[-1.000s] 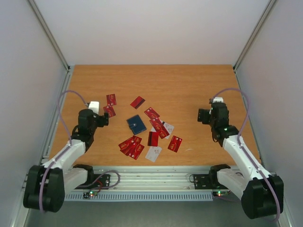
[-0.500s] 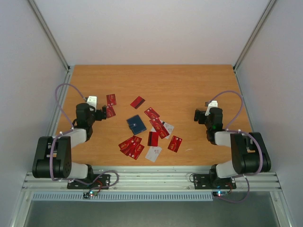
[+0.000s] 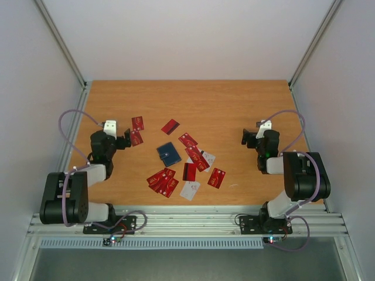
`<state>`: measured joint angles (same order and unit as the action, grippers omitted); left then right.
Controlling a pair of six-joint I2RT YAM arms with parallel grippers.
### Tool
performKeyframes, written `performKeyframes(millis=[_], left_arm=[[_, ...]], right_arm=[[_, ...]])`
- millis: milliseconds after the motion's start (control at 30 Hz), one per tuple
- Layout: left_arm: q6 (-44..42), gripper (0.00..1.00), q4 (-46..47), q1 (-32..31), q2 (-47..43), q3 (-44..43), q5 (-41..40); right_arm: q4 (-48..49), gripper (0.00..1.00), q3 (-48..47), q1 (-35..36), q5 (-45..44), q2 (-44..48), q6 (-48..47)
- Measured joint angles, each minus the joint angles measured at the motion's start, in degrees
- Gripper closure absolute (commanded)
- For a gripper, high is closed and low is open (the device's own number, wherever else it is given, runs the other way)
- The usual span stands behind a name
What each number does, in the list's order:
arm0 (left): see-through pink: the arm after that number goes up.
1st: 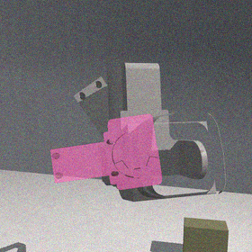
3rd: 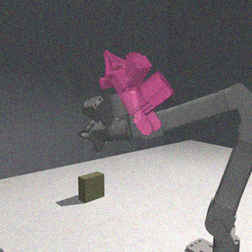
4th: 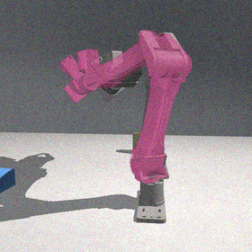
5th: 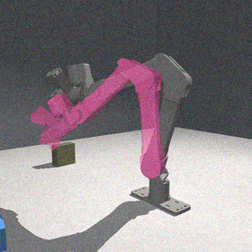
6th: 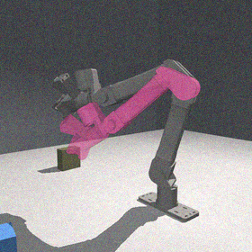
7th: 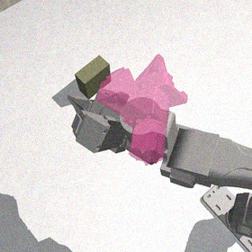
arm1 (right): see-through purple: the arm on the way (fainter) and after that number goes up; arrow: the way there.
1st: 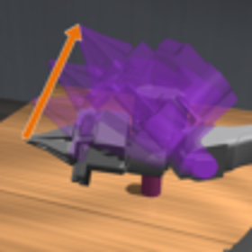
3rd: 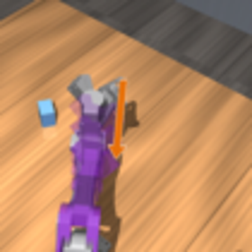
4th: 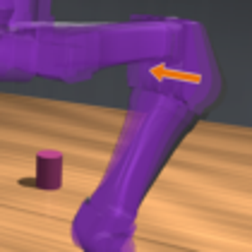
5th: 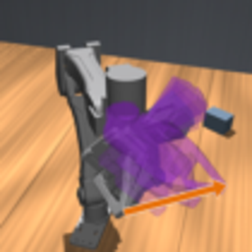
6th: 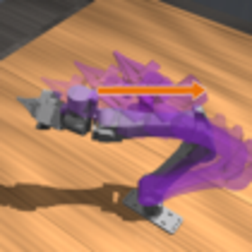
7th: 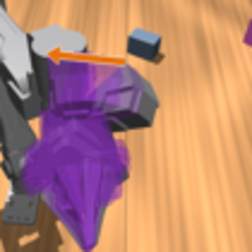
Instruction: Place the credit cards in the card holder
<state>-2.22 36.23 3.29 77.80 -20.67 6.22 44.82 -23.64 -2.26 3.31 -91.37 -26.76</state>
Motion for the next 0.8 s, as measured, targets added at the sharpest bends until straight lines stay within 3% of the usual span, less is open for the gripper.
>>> performKeyframes(millis=[267, 800], left_arm=[[2.5, 0.00, 15.3, 0.0, 9.6, 2.0, 1.9], [3.1, 0.01, 13.7, 0.0, 11.8, -0.9, 3.4]], right_arm=[[0.0, 0.02, 0.0, 0.0, 0.0, 0.0, 0.1], [-0.2, 0.01, -0.2, 0.0, 0.0, 0.0, 0.1]])
